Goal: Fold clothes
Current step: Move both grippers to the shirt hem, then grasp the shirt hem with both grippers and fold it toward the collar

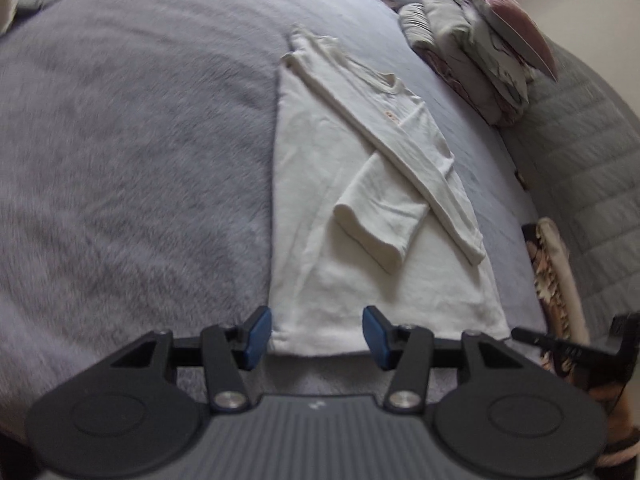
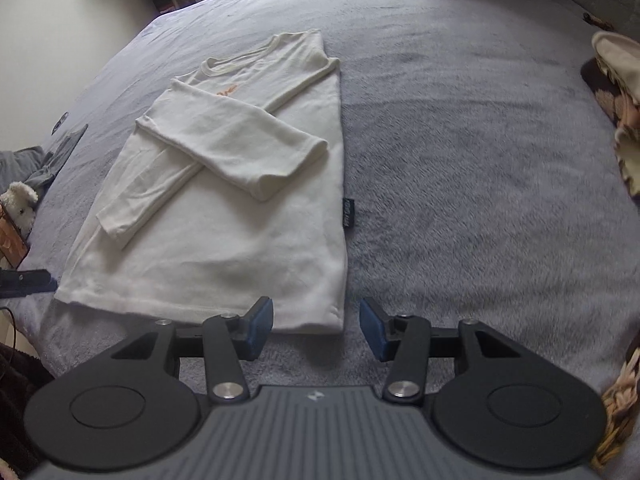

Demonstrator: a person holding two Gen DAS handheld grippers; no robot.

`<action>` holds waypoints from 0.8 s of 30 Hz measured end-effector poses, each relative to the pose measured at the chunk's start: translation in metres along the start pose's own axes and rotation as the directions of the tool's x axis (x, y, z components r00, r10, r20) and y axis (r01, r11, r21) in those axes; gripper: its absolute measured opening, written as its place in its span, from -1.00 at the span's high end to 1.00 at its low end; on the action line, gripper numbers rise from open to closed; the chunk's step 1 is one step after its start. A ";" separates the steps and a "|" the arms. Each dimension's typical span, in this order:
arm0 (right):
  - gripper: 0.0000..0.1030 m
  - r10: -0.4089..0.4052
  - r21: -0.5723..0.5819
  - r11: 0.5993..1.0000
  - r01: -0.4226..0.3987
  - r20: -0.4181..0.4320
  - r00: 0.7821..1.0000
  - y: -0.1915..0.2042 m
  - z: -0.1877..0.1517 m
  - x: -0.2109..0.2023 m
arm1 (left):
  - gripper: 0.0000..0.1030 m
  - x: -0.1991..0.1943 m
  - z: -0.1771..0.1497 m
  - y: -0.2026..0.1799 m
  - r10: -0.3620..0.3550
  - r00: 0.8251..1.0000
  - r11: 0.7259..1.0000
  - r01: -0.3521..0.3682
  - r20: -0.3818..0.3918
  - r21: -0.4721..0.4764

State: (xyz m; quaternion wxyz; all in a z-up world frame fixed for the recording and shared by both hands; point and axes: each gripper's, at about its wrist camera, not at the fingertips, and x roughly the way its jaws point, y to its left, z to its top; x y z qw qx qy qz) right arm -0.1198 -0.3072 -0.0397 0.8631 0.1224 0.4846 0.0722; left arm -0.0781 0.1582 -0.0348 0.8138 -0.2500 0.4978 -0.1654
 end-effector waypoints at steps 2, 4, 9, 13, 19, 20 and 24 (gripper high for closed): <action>0.03 -0.005 0.019 1.000 0.005 -0.004 1.000 -0.002 0.000 0.003 | 0.01 0.002 -0.001 0.004 0.002 1.000 1.000 -0.002 0.007 -0.023; 0.03 -0.007 0.019 1.000 0.007 -0.005 1.000 -0.002 0.000 0.005 | 0.01 0.005 -0.002 0.006 0.010 1.000 1.000 -0.010 0.016 -0.025; 0.03 0.004 0.062 0.998 -0.003 -0.010 1.000 -0.006 -0.001 0.015 | 0.01 0.017 -0.005 0.011 -0.022 0.999 1.000 0.022 0.024 -0.011; 0.14 0.024 0.139 0.990 -0.028 0.036 0.999 -0.010 -0.004 0.020 | 0.02 0.020 -0.009 0.015 -0.069 0.996 0.997 0.070 0.053 -0.016; 0.27 0.018 0.125 0.992 -0.024 0.055 0.998 0.000 -0.004 0.024 | 0.05 0.020 -0.018 0.013 -0.098 0.992 0.995 0.097 0.081 0.020; 0.27 0.013 0.116 0.993 -0.019 0.051 0.999 0.001 -0.004 0.025 | 0.08 0.020 -0.020 0.012 -0.102 0.992 0.995 0.100 0.080 0.028; 0.27 0.006 0.092 0.996 -0.010 0.044 0.999 0.004 -0.006 0.026 | 0.25 0.022 -0.025 0.011 -0.121 0.991 0.992 0.119 0.053 0.044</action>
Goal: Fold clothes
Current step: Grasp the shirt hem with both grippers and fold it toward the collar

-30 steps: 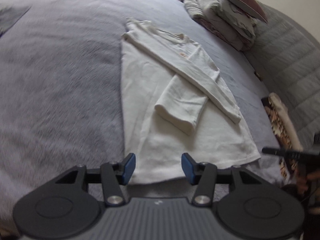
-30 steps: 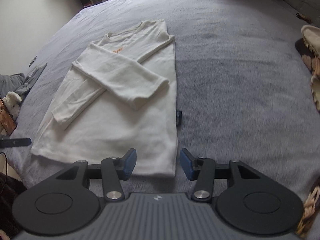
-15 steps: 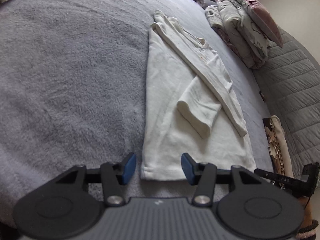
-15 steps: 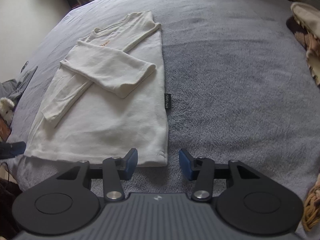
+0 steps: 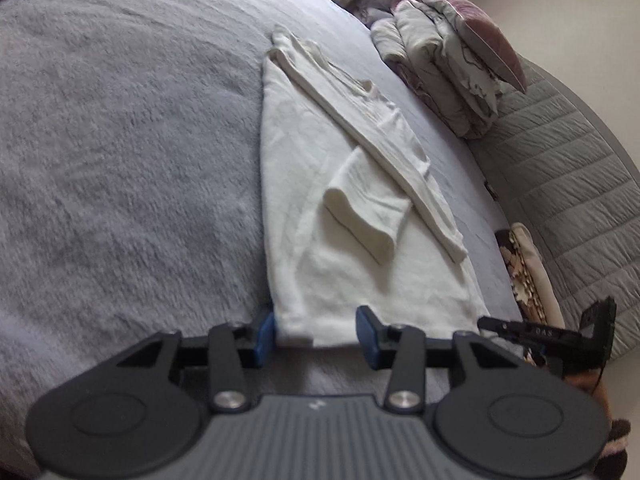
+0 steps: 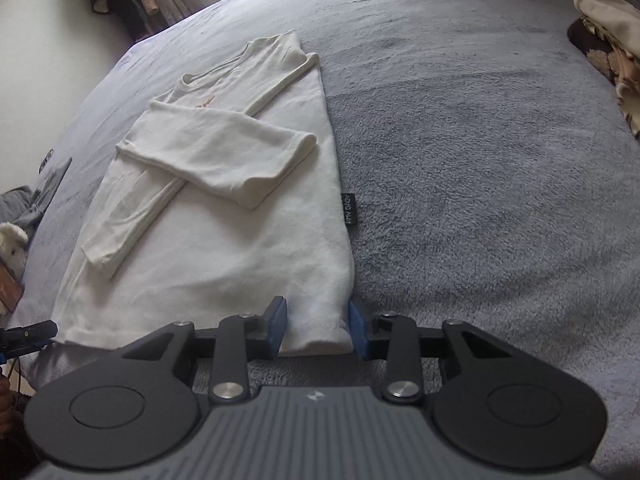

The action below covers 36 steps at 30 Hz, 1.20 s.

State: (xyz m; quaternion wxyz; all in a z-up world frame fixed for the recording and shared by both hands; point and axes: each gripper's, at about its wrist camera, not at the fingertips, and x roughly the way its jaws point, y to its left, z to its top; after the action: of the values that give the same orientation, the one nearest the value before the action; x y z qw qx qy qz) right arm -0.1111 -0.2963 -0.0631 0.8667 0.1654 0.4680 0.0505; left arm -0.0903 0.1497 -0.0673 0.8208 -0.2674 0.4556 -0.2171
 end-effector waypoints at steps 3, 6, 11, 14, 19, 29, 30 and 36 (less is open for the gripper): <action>0.32 -0.007 -0.016 1.000 0.007 -0.004 1.000 0.002 -0.001 0.001 | 0.47 0.001 -0.003 0.000 0.011 1.000 1.000 -0.011 -0.002 0.009; 0.48 -0.007 -0.026 1.000 0.007 0.002 1.000 0.004 -0.001 0.001 | 0.76 0.002 -0.003 0.001 0.019 1.000 1.000 -0.019 -0.011 -0.003; 0.80 0.012 -0.031 0.999 -0.011 0.026 1.000 0.006 -0.002 -0.005 | 0.92 -0.003 -0.003 -0.004 0.023 1.000 1.000 -0.023 -0.010 -0.001; 0.83 0.031 -0.038 0.999 -0.029 0.068 0.997 0.008 -0.001 -0.016 | 0.93 -0.014 -0.001 -0.012 0.020 1.000 1.000 -0.021 0.022 0.020; 0.84 0.088 -0.016 0.996 -0.087 0.137 0.987 0.006 -0.001 -0.041 | 0.94 -0.031 -0.001 -0.037 0.020 0.998 0.994 -0.027 0.064 0.106; 0.85 0.145 0.017 0.988 -0.153 0.221 0.964 -0.003 -0.008 -0.082 | 0.94 -0.068 -0.004 -0.058 -0.051 0.990 0.992 0.035 0.133 0.118; 0.85 0.149 0.020 0.987 -0.158 0.224 0.963 -0.005 -0.011 -0.086 | 0.94 -0.073 -0.006 -0.058 -0.057 0.989 0.992 0.042 0.135 0.116; 0.85 0.172 0.034 0.982 -0.185 0.232 0.957 -0.013 -0.029 -0.107 | 0.94 -0.099 -0.020 -0.059 -0.105 0.984 0.990 0.090 0.141 0.109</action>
State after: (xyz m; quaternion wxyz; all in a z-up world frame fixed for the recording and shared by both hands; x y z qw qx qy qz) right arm -0.1959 -0.3276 0.0025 0.9017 0.2354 0.3496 0.0963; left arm -0.1632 0.1594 0.0244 0.8529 -0.2624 0.3689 -0.2600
